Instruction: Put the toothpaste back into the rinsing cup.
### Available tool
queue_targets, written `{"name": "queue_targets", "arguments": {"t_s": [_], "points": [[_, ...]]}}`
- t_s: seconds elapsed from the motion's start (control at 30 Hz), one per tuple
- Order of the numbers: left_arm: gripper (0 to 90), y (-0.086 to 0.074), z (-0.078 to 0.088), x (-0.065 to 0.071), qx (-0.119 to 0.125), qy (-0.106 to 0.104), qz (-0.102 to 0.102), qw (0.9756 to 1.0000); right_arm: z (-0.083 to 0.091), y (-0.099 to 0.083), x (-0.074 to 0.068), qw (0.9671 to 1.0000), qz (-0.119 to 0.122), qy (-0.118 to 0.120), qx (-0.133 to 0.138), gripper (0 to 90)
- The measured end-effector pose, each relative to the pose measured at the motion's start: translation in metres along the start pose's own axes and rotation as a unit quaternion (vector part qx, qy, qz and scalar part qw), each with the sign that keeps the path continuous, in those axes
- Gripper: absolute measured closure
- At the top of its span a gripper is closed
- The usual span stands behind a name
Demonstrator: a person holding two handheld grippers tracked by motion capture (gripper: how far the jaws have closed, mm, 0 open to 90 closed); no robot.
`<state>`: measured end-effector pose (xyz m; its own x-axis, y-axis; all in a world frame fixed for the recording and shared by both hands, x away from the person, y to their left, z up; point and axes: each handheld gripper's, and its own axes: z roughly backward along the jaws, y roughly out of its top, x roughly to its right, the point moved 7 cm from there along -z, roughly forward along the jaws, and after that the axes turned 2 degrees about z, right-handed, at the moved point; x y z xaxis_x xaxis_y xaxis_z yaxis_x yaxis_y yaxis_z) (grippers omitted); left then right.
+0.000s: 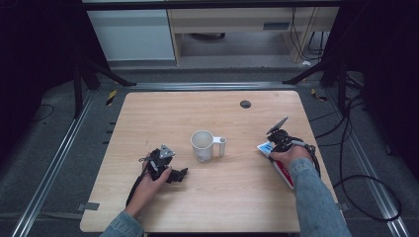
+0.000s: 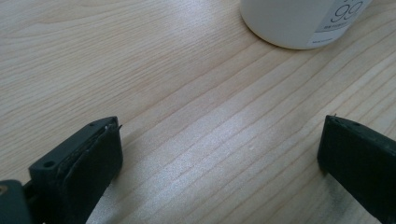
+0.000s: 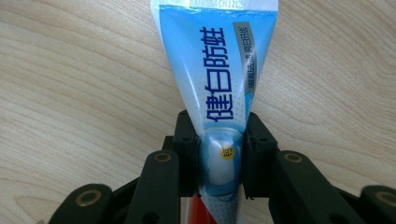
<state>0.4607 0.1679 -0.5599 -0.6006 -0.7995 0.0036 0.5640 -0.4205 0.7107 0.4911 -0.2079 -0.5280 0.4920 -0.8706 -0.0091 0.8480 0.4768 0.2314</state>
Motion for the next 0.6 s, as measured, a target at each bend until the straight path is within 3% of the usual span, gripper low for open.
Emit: {"name": "queue_targets", "arguments": {"t_s": [0.6], "points": [[0.0,0.0000,0.0000,0.0001,0.000,0.000,0.000,1.0000,0.0029,-0.0003,-0.0056,1.0000,0.000,-0.003,-0.004,72.7]]}}
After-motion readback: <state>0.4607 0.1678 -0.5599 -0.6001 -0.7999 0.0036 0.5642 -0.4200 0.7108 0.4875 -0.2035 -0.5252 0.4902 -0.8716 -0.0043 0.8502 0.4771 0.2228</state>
